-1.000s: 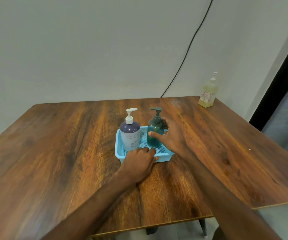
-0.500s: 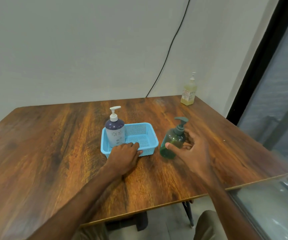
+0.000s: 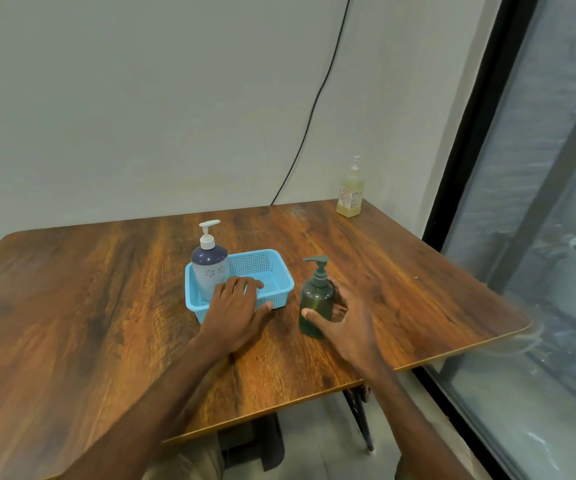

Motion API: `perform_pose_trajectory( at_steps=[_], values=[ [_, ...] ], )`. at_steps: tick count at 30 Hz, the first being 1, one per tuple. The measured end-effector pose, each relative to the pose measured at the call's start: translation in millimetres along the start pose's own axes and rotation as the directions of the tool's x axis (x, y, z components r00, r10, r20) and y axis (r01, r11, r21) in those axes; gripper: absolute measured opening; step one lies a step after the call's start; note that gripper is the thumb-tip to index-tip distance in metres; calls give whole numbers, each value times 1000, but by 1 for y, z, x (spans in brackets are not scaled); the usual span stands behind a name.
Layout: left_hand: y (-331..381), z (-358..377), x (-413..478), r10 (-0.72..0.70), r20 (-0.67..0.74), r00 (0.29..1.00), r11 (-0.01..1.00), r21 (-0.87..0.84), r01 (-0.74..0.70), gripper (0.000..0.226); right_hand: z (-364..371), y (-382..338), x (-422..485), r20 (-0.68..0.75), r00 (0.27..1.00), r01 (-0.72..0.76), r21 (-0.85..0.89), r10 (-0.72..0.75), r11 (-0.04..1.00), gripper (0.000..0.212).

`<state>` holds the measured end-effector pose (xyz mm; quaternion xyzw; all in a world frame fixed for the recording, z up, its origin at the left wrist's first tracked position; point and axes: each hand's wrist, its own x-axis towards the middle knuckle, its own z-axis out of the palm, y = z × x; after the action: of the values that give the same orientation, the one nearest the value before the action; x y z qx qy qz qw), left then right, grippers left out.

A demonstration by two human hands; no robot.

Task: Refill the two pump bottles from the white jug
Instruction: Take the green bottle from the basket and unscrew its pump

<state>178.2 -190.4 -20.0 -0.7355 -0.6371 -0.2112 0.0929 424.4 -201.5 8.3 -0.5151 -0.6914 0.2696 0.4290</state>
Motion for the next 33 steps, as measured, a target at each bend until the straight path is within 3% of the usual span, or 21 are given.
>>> perform_pose_trajectory(
  at_steps=[2,4,7,9,11,14,18,24,28,33],
  values=[
    [20,-7,-12,-31,-36,999,970,-243,21,55,0,3,-1,-3,1000,-2,19,2,1000,89],
    [48,-18,-24,-21,17,1000,902,-432,26,67,-1,2,-2,10,1000,-11,55,11,998,86],
    [76,-29,-27,121,72,990,854,-516,-67,106,-9,-5,-3,99,995,-21,142,7,990,75],
    [85,-27,-20,126,88,988,839,-541,-59,119,-16,-11,-1,123,992,-46,192,23,980,80],
    [94,-22,-10,43,93,995,780,-625,25,115,-21,-16,4,29,998,-64,222,59,973,79],
    [100,-12,3,-37,65,997,750,-658,70,87,-22,-26,15,-107,994,-23,149,39,989,52],
    [91,-9,14,-26,14,1000,724,-689,29,67,-13,-30,19,-153,988,14,103,2,995,34],
    [71,-17,15,44,24,999,710,-704,-15,63,4,-36,17,-174,983,91,174,-61,981,28],
    [65,-21,23,72,83,994,699,-715,9,62,-1,-32,23,-86,989,131,174,-118,976,28],
    [67,-25,31,111,151,982,698,-715,31,71,-26,-16,36,179,962,179,165,-208,970,33]
  ],
)
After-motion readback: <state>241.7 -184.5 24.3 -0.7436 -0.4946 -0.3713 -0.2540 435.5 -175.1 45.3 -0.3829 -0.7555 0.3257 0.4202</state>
